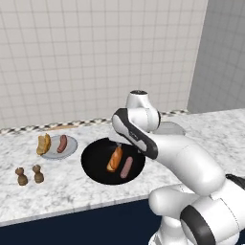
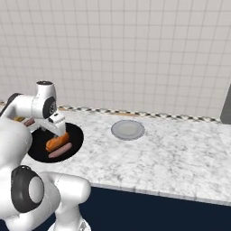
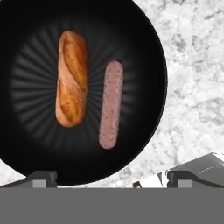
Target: Place one bun and one sausage from the bowl on each plate.
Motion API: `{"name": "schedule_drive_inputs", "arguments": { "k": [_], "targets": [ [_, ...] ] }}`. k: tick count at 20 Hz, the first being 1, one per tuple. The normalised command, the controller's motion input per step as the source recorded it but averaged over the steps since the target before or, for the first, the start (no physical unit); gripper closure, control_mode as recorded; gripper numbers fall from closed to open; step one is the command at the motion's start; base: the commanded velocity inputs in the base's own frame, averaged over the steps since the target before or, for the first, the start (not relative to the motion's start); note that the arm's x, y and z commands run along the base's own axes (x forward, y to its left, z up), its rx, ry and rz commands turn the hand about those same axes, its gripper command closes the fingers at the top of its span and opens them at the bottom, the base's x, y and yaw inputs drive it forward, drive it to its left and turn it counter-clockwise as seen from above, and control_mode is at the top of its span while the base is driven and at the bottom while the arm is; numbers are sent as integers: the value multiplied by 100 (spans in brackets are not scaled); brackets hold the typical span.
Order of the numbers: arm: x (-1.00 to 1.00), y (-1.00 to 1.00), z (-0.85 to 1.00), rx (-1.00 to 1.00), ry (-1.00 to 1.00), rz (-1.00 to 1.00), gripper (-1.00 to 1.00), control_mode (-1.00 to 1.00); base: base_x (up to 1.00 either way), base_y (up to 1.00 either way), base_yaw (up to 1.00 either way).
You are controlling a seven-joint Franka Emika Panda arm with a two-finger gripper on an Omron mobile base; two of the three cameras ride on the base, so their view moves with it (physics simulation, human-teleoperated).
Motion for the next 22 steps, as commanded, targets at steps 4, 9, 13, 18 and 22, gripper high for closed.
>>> {"name": "schedule_drive_inputs", "arguments": {
  "k": [4,9,13,18,22],
  "targets": [
    [5,11,-14,16,-1,-8,-100,-100,0,0,0],
    [46,0,-25,-6,1,-1,-100,-100,0,0,0],
    [57,1,-22,-17,0,0,-100,-100,0,0,0],
    [51,6,-6,-5,0,0,-100,-100,0,0,0],
    [28,7,-14,0,0,0,-100,-100,0,0,0]
  ]
}}
